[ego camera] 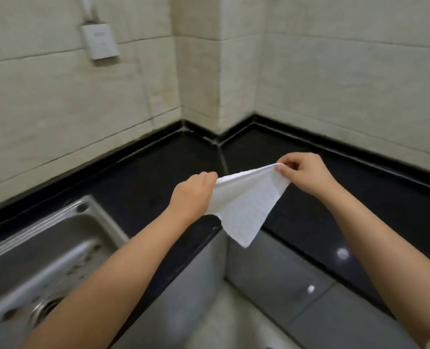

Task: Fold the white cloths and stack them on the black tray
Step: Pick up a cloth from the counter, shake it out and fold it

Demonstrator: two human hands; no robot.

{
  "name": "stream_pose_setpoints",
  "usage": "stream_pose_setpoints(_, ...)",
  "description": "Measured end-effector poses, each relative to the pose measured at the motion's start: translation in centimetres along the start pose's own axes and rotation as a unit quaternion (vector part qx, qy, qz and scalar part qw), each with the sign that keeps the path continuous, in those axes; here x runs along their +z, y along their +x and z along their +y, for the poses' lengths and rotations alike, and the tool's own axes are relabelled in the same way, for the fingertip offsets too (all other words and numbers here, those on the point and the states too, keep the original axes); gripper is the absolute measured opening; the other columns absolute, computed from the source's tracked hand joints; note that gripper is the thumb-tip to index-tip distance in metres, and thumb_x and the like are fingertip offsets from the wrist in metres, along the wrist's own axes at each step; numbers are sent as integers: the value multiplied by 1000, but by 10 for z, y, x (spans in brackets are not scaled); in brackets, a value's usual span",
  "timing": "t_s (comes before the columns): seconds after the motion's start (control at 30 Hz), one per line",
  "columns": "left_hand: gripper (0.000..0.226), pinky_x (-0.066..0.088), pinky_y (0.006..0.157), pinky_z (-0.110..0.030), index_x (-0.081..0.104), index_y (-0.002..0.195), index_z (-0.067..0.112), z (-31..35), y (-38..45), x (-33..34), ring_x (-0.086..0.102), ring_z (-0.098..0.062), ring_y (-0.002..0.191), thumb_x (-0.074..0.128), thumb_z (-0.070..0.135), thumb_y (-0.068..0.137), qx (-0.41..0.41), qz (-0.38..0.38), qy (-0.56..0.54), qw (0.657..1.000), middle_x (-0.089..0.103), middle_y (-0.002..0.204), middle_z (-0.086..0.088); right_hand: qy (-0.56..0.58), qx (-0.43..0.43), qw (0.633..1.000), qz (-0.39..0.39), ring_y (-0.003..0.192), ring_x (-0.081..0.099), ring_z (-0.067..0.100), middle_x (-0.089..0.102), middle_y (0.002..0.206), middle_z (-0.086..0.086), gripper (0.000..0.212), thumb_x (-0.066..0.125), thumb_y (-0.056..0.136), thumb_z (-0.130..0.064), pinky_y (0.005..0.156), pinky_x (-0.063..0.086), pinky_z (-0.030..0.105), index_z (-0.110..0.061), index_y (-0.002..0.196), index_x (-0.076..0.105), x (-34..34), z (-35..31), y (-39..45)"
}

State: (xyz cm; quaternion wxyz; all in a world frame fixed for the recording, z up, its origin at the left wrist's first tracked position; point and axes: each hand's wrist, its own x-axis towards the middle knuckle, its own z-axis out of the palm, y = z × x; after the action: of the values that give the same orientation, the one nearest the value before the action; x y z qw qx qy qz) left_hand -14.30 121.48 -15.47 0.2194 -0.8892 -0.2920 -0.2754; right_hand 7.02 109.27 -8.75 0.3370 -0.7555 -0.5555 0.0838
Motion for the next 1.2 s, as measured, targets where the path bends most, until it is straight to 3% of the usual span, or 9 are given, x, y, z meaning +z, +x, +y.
stream_pose_setpoints(0.1, 36, 16, 28, -17, 39, 78, 14, 60, 81, 35, 44, -15, 37, 57, 5, 49, 76, 32, -35, 996, 48, 50, 2, -39, 14, 994, 102, 82, 60, 25, 67, 85, 13, 17, 56, 87, -10, 70, 41, 28, -2, 92, 69, -55, 60, 16)
stream_pose_setpoints(0.27, 18, 33, 34, -22, 55, 75, 15, 152, 160, 70, 54, -19, 47, 38, 15, 68, 171, 25, -172, 970, 56, 58, 0, -106, 39, 969, 219, 83, 60, 24, 69, 85, 19, 30, 50, 78, -20, 70, 31, 20, 0, 87, 70, -119, 153, -7)
stream_pose_setpoints(0.33, 27, 41, 42, -23, 66, 80, 11, 174, 166, 87, 61, -23, 57, 39, 12, 75, 204, -30, -208, 956, 63, 67, -4, -141, 44, 975, 167, 74, 63, 29, 69, 78, 19, 30, 50, 78, -22, 68, 38, 24, 0, 81, 70, -120, 187, -30)
stream_pose_setpoints(0.47, 23, 50, 78, -41, 65, 104, 7, 198, 139, 129, 60, -33, 97, 45, 12, 93, 266, -304, -236, 884, 65, 104, -15, -155, 102, 983, -16, 70, 68, 33, 71, 74, 20, 18, 57, 68, -3, 72, 52, 33, 0, 77, 72, -81, 248, -89)
stream_pose_setpoints(0.63, 23, 46, 87, -32, 66, 106, 10, 209, 103, 163, 59, -21, 99, 47, 18, 94, 311, -540, -253, 740, 67, 108, -5, -64, 265, 930, -248, 89, 63, 21, 70, 97, 9, 17, 58, 83, -7, 79, 45, 26, -3, 95, 69, -30, 275, -130)
stream_pose_setpoints(0.73, 23, 44, 83, -25, 66, 108, 9, 212, 115, 183, 59, -16, 94, 52, 20, 93, 288, -602, -301, 681, 66, 110, -4, -30, 332, 905, -263, 83, 61, 17, 70, 95, 8, 15, 58, 85, -11, 70, 45, 19, -3, 92, 69, -30, 286, -119)
stream_pose_setpoints(0.83, 22, 44, 82, -23, 66, 108, 9, 218, 137, 209, 56, -13, 92, 51, 16, 93, 232, -566, -318, 724, 65, 109, -5, -26, 390, 906, -165, 85, 59, 15, 68, 97, 8, 17, 57, 85, -9, 64, 41, 15, -5, 97, 69, -35, 301, -96)
stream_pose_setpoints(0.97, 21, 47, 84, -30, 66, 104, 10, 233, 152, 240, 59, -21, 98, 48, 15, 93, 152, -483, -331, 796, 64, 108, -8, -82, 448, 887, -73, 91, 60, 24, 67, 101, 11, 17, 52, 86, -9, 75, 48, 33, -7, 97, 64, -22, 319, -68)
stream_pose_setpoints(1.2, 27, 46, 86, -31, 60, 115, 13, 248, 143, 275, 48, -21, 113, 41, 20, 97, 197, -434, -288, 831, 55, 118, -5, -164, 471, 866, -25, 106, 50, 28, 58, 112, 13, 23, 46, 89, -4, 84, 45, 34, -2, 102, 65, 14, 335, -59)
